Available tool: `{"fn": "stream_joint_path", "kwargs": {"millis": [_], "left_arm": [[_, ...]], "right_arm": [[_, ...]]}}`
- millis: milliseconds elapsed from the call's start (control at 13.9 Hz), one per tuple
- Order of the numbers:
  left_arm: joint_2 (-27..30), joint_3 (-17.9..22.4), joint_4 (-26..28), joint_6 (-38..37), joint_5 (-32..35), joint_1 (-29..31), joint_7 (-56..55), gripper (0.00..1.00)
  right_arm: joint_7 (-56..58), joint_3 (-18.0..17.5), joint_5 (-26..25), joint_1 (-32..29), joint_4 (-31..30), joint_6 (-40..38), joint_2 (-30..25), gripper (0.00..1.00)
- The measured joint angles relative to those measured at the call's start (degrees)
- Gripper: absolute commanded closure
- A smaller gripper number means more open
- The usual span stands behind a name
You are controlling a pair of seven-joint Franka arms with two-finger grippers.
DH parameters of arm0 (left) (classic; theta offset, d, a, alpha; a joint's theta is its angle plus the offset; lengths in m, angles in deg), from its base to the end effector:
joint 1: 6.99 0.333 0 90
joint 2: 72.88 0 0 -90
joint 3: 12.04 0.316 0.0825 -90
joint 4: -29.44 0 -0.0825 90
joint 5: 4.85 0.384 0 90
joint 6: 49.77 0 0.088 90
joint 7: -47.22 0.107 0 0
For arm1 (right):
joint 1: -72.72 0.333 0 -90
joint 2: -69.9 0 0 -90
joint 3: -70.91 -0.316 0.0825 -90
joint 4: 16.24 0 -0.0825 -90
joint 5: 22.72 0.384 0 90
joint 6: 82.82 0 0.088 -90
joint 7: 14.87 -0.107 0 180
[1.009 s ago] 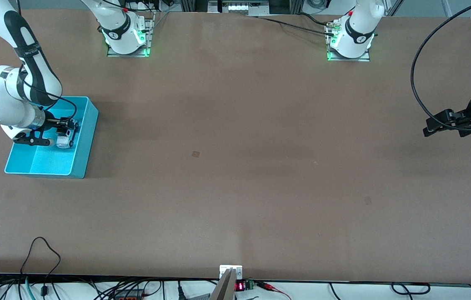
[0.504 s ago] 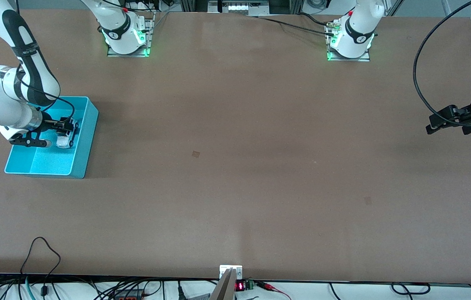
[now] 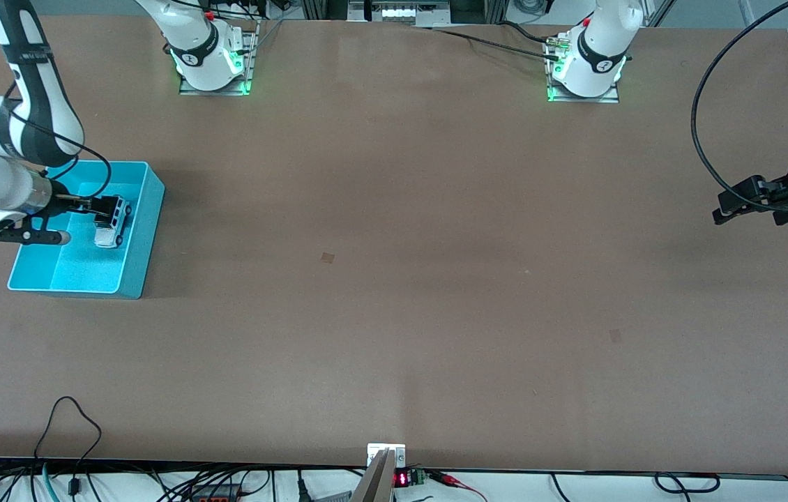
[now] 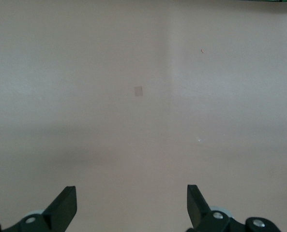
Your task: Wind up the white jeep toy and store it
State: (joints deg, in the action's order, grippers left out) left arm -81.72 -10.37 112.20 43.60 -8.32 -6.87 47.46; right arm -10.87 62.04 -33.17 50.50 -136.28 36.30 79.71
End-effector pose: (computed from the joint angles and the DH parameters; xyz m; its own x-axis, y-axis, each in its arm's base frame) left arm 0.6074 0.0114 0.6003 0.9991 0.0301 0.0311 0.0283 -0.9980 0.0559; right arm 0.5326 -0.1370 0.3276 0.9783 -0.0681 -0.1955 -0.0491 -0.9938 0.1002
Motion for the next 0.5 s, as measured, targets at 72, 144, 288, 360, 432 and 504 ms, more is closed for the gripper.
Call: {"fn": "stream_joint_path", "kwargs": {"millis": [72, 144, 288, 360, 432, 504], "left_arm": [[0.0, 0.0, 0.0, 0.0, 0.0, 0.0, 0.0, 0.00], [0.0, 0.0, 0.0, 0.0, 0.0, 0.0, 0.0, 0.00], [0.0, 0.0, 0.0, 0.0, 0.0, 0.0, 0.0, 0.00], [0.0, -0.1, 0.0, 0.0, 0.0, 0.0, 0.0, 0.00], [0.0, -0.1, 0.0, 0.0, 0.0, -0.1, 0.0, 0.00], [0.0, -0.1, 0.0, 0.0, 0.0, -0.1, 0.0, 0.00]], "right_arm": [[0.0, -0.3, 1.3, 0.0, 2.6, -3.1, -0.7, 0.00], [0.0, -0.6, 2.1, 0.1, 5.5, -5.9, -1.1, 0.00], [0.0, -1.7, 2.6, 0.3, 10.7, -10.4, -1.6, 0.00], [0.0, -2.1, 2.6, 0.7, 13.0, -12.1, -1.8, 0.00], [0.3, -2.3, 2.6, 1.1, 14.7, -13.0, -2.2, 0.00], [1.1, -2.3, 2.6, 1.4, 16.3, -13.4, -2.6, 0.00]]}}
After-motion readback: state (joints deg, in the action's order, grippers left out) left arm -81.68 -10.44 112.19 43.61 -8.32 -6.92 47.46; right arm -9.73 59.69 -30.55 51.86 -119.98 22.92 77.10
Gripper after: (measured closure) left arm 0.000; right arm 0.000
